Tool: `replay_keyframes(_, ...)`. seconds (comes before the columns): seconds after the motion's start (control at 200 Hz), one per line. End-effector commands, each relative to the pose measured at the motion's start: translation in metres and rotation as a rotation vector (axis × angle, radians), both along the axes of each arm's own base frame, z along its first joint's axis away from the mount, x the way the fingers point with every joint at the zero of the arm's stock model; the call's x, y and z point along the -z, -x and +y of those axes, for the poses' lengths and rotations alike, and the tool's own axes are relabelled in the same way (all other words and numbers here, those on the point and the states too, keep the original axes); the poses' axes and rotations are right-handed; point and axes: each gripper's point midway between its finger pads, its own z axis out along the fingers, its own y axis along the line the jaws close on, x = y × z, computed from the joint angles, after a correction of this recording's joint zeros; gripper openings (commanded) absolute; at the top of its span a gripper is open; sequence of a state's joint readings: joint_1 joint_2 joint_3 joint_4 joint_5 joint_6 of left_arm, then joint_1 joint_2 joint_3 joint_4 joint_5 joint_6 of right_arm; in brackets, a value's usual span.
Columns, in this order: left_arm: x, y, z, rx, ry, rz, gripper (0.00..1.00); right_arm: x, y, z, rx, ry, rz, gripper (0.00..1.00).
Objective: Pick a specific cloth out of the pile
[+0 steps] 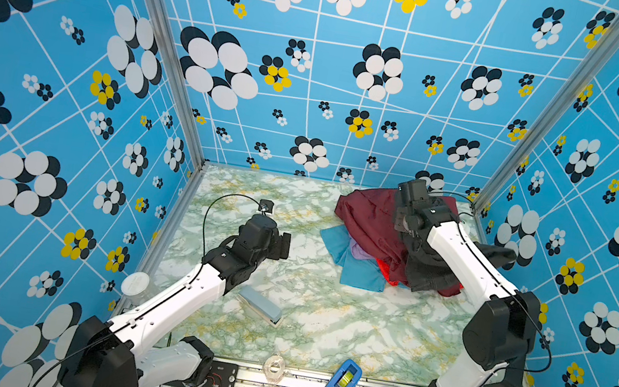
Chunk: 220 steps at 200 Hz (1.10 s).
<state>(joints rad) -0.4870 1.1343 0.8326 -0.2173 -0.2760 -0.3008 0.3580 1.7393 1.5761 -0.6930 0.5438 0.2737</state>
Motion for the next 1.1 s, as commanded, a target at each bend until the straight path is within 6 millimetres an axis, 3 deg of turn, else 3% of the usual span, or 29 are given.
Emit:
replay_keyframes(0.0, -0.002, 0.005, -0.006, 0.019, 0.029, -0.004, 0.94, 0.017, 0.012, -0.017, 0.033, 0.030, 0.042, 0.00)
replay_keyframes(0.5, 0.000, 0.007, -0.005, 0.014, 0.023, -0.003, 0.94, 0.118, 0.034, -0.029, 0.092, -0.019, 0.279, 0.00)
replay_keyframes(0.6, -0.002, 0.007, -0.006, 0.018, 0.025, -0.005, 0.94, 0.121, 0.037, -0.022, 0.076, -0.051, 0.306, 0.16)
replay_keyframes(0.715, -0.003, 0.008, -0.006, 0.017, 0.026, -0.009, 0.94, 0.097, 0.034, -0.012, 0.044, -0.071, 0.235, 0.44)
replay_keyframes(0.79, -0.004, 0.008, -0.006, 0.018, 0.027, -0.011, 0.94, 0.073, 0.032, -0.003, 0.010, -0.077, 0.176, 0.55)
replay_keyframes(1.0, -0.006, 0.009, -0.006, 0.020, 0.028, -0.017, 0.94, 0.006, 0.031, 0.032, -0.120, -0.082, 0.045, 0.77)
replay_keyframes(1.095, -0.008, 0.011, -0.006, 0.020, 0.029, -0.023, 0.94, -0.016, 0.031, 0.044, -0.161, -0.087, 0.003, 0.82)
